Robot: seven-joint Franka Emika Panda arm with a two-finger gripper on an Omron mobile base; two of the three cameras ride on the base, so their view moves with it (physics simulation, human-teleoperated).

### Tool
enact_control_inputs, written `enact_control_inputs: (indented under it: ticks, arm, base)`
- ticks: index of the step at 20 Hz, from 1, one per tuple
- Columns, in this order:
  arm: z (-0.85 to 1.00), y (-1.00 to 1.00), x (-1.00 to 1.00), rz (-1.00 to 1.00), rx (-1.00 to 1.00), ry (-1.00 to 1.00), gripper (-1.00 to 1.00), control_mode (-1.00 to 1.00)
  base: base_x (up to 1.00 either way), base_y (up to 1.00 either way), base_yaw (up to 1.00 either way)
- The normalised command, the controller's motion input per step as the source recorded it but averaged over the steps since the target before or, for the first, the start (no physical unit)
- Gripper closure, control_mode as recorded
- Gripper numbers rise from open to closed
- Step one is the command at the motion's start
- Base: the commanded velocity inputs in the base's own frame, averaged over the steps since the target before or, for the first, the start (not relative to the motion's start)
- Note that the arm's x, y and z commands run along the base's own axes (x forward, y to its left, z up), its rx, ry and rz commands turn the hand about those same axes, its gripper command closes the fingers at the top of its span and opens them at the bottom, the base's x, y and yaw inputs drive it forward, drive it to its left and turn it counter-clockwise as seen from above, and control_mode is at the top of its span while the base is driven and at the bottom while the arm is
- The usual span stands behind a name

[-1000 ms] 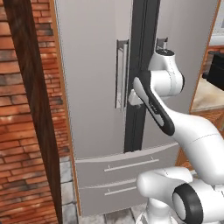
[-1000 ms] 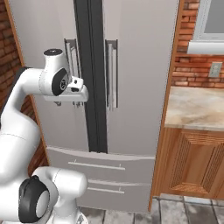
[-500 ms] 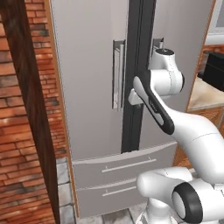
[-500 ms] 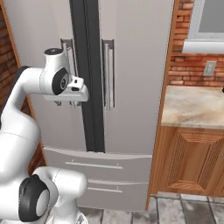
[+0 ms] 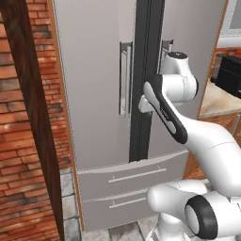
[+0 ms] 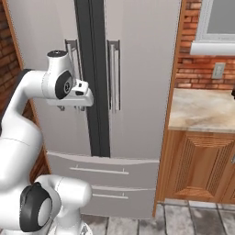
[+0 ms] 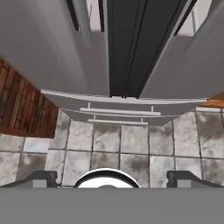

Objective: Open the fridge, remove the mango, lemon wedge, and shrimp, and place them on any counter.

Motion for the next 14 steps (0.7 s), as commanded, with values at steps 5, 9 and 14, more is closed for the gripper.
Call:
enact_control_inputs:
  ticks: [5, 9, 14]
  arm:
    - [-0.01, 0.0, -0.03, 0.0, 0.0, -0.08, -1.0, -1.0]
    - [-0.02, 0.0, -0.1, 0.0, 0.0, -0.42, -1.0, -1.0]
    - [-0.06, -0.12, -0.16, -0.03, 0.01, -0.56, -1.0, -1.0]
  base:
    - [-0.11, 0.0, 0.0]
    - [0.0, 0.0, 0.0]
    - [0.0, 0.0, 0.0]
